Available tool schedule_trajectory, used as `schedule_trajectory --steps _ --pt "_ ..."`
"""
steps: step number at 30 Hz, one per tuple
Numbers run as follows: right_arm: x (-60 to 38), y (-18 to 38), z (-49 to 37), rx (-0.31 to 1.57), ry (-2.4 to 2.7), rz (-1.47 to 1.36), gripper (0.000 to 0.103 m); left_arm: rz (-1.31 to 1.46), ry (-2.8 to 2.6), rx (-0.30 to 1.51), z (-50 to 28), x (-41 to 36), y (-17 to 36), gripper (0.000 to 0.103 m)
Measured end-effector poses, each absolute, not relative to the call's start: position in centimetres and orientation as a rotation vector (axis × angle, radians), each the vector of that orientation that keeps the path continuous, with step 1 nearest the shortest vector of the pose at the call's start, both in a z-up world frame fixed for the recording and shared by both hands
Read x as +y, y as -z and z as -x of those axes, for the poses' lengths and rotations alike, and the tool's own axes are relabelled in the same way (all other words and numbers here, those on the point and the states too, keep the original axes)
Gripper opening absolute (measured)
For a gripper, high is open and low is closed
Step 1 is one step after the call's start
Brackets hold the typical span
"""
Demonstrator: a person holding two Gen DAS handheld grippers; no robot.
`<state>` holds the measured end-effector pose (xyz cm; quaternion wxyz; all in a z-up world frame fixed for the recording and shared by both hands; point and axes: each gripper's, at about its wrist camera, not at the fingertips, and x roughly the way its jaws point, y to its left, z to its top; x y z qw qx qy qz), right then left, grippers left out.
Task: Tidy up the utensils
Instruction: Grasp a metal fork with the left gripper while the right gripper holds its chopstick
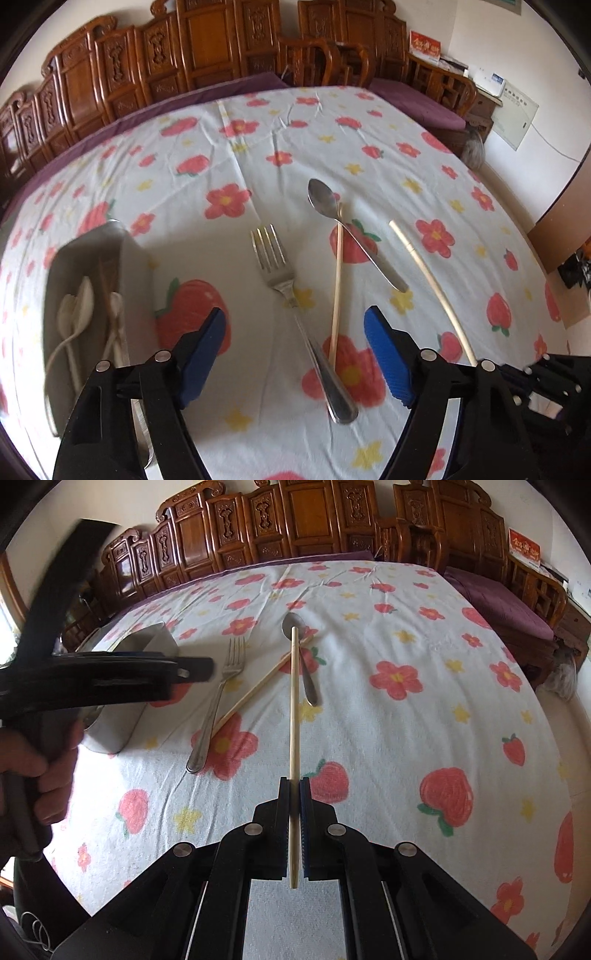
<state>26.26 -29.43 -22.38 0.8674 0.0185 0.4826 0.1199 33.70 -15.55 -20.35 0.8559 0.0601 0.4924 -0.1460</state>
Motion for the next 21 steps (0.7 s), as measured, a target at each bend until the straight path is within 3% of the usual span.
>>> schedule_trajectory --steps 1,3,7,14,16,21 --pt "-29.6 22.3 -26.3 1.005 -0.252 -0.031 0.006 -0.128 0.305 1.047 -34.0 -15.7 20.7 0.063" --pt "-30.1 22.3 -26.4 1.006 -0.251 -0.027 0.006 -0.139 0.283 1.086 -34.8 -15.9 21.8 0.051" --pt "-31.3 22.7 -26.5 1.013 -0.229 -0.036 0.006 -0.123 0.265 1.136 -36.0 -16.0 23.5 0.039" --pt "-31.7 22.6 -26.5 1.011 -0.225 -0.042 0.006 -0.126 0.250 1.175 -37.2 -16.8 24.3 0.032" --pt "-31.8 22.6 -26.5 1.012 -0.231 -0.049 0.006 -0.116 0.252 1.188 -37.5 -16.9 24.2 0.024" --pt "-31.9 22.3 -26.4 1.006 -0.237 -0.057 0.006 -0.121 0.240 1.206 -37.2 -17.2 24.2 0.021"
